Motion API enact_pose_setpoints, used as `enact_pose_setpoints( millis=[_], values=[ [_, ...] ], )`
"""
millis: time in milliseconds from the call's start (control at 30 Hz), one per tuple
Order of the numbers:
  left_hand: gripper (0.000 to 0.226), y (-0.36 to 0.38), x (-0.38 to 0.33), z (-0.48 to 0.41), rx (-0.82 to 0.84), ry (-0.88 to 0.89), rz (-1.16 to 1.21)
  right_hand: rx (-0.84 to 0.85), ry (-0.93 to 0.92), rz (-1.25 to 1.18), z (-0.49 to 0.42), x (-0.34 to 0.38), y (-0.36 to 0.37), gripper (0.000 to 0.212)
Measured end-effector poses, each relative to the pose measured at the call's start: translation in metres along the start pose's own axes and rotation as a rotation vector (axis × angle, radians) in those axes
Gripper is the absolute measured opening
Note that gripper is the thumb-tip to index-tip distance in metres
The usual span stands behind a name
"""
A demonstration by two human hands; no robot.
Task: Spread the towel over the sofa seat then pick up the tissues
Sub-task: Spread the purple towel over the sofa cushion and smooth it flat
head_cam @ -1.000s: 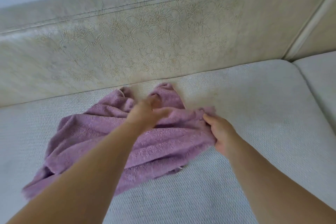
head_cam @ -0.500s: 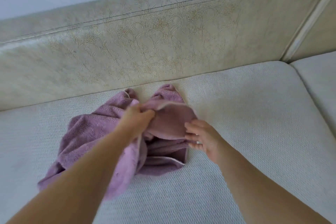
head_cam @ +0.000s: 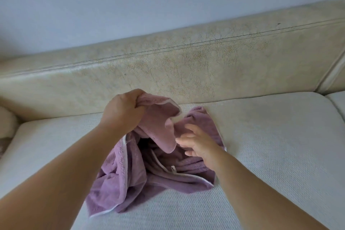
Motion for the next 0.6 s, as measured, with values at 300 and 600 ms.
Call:
enact_pose_setpoints(
  millis=[300,600],
  values=[
    [0.012,-0.084,0.008,0.003,-0.098,0.015,0.178,0.078,-0.014,0.257,0.008,0.032,0.066,0.094],
    [0.008,-0.187,0.01,0.011,-0.135,0.094,0.13,-0.159,-0.361,0.005,0.042,0.156,0.118,0.021]
  ],
)
Point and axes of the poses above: each hand's wrist, its own z-axis away from the middle knuckle, its own y-axis out of the palm, x = y × z, the point moved 5 cm from there along -z, towards the middle knuckle, and after that the axes turned 6 degrees about -z, right-handed, at the moved point
